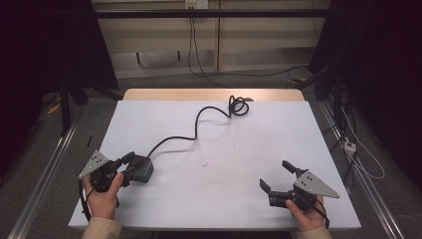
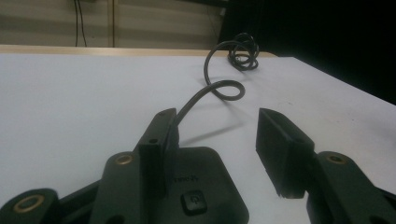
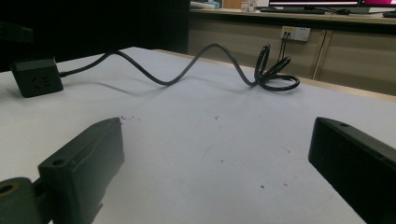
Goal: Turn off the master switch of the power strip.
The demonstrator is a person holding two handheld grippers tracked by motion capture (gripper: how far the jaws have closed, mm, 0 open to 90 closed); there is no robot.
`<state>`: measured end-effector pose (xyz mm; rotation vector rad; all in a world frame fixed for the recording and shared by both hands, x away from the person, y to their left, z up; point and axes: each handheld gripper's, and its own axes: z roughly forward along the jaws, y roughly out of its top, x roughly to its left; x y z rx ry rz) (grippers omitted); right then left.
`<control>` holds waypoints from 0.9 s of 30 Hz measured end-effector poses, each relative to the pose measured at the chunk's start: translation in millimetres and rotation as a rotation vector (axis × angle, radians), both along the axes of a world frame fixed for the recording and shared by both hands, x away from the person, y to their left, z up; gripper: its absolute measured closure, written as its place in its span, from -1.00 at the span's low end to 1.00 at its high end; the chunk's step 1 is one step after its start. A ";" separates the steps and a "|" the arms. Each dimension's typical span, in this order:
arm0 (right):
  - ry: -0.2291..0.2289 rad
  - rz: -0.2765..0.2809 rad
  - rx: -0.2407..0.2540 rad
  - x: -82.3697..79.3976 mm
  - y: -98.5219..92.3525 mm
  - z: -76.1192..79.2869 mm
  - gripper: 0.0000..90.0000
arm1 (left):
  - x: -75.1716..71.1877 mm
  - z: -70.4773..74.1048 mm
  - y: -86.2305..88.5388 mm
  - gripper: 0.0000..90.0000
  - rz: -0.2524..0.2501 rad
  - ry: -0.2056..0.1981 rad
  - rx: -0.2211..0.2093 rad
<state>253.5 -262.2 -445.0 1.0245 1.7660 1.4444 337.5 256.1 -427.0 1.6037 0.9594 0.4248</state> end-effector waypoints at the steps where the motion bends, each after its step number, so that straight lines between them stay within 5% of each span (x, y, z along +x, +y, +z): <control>1: 0.000 0.000 0.001 0.0 -0.1 0.0 -0.93 | 0.0 0.0 -0.1 0.05 0.002 -0.003 0.002; 27: 0.001 -0.001 0.001 -0.6 -0.6 0.1 -0.93 | -1.4 -3.6 -2.6 -0.59 0.004 -0.007 0.039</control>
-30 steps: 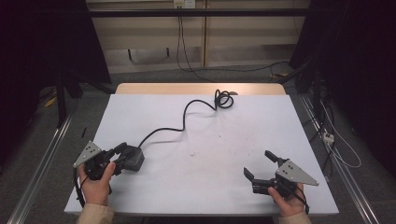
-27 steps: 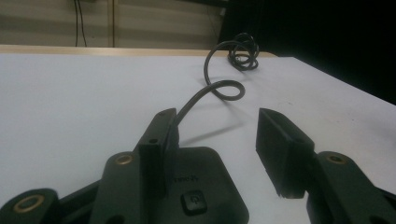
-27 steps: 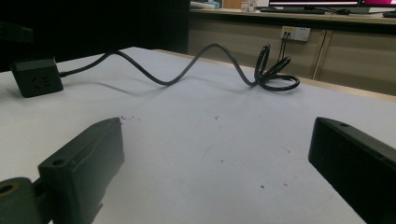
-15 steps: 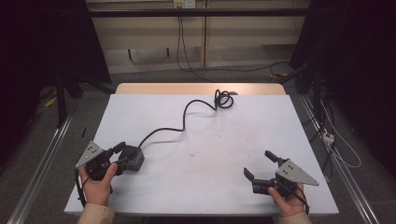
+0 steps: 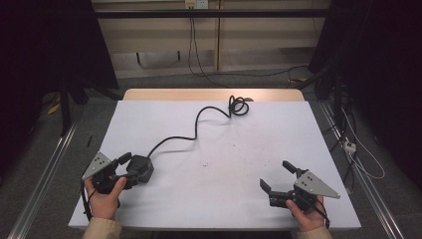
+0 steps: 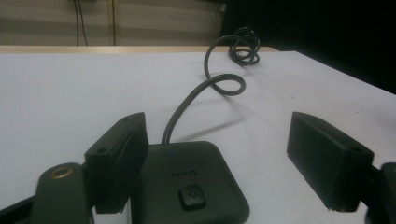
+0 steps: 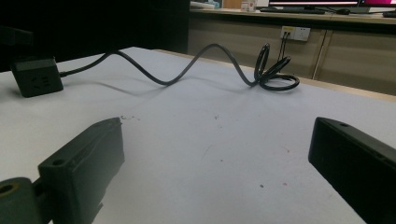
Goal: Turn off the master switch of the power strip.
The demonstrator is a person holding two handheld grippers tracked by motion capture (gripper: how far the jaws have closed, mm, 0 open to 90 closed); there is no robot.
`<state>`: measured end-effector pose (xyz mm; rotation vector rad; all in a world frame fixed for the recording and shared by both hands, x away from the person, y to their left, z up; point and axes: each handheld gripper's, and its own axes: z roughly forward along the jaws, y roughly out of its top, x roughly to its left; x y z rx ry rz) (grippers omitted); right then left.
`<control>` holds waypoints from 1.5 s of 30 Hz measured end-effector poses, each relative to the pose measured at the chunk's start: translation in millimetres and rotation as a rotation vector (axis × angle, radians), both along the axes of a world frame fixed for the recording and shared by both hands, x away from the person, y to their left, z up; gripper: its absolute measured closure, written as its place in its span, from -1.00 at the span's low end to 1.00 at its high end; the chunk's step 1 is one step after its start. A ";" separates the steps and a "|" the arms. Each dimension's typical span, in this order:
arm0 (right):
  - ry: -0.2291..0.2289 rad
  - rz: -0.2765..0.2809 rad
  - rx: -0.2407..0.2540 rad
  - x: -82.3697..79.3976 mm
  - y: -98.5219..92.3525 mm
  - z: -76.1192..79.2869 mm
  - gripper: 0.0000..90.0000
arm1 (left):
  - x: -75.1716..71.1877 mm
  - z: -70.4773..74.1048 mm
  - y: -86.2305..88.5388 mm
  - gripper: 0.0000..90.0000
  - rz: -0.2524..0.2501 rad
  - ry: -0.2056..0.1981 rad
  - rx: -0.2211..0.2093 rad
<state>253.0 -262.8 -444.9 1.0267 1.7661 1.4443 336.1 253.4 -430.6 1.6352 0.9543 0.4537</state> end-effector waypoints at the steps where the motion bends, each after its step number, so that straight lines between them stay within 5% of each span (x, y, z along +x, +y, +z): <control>1: 0.000 0.000 0.000 -0.1 -0.1 0.1 -0.93 | 0.0 0.0 0.2 -0.63 0.005 0.002 0.006; 14: -0.003 0.001 0.000 -0.1 -0.4 0.2 -0.93 | 0.7 -3.3 5.1 -0.86 0.012 0.018 0.019; 45: -0.006 -0.001 0.000 -0.5 -1.6 0.3 -0.93 | -1.9 -13.5 10.3 -0.87 -0.010 0.051 0.082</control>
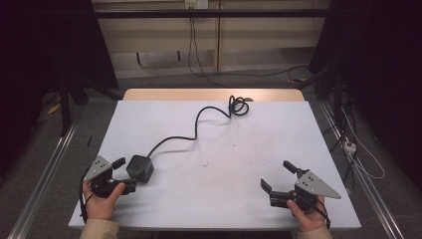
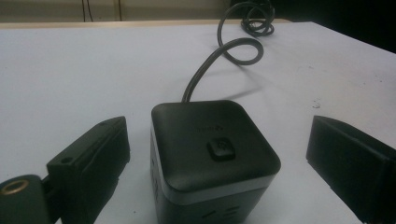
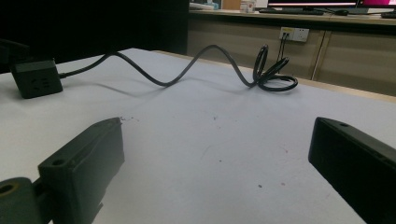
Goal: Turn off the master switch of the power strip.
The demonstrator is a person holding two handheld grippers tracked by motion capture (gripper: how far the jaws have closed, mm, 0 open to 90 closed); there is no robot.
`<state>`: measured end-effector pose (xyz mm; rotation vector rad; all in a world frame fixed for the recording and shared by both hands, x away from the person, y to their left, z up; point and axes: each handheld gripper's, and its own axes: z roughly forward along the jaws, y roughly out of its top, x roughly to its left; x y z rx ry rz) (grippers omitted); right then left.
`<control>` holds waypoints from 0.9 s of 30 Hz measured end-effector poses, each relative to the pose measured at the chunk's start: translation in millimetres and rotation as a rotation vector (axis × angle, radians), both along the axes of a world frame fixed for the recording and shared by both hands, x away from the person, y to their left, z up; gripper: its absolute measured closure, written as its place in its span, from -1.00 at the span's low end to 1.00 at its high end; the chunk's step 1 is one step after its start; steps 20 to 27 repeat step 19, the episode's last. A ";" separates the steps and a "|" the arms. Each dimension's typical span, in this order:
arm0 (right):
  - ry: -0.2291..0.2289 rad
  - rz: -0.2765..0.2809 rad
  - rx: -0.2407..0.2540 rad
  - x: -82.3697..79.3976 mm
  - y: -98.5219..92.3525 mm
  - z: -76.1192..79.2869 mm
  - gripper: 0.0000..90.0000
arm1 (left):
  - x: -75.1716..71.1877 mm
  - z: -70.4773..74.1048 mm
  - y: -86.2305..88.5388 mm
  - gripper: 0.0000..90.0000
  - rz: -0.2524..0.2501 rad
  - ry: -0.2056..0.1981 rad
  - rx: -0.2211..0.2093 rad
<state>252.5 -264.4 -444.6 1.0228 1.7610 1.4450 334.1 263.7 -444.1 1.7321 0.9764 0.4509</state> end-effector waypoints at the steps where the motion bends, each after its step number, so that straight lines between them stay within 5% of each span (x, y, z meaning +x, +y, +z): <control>1: 0.001 0.000 0.000 0.0 0.0 -0.1 -0.93 | -0.3 -0.1 0.1 -0.87 0.000 0.000 0.000; 27: 0.006 0.000 0.004 0.6 0.1 -0.8 -0.93 | -0.5 -0.7 -0.4 -0.87 -0.007 0.006 0.009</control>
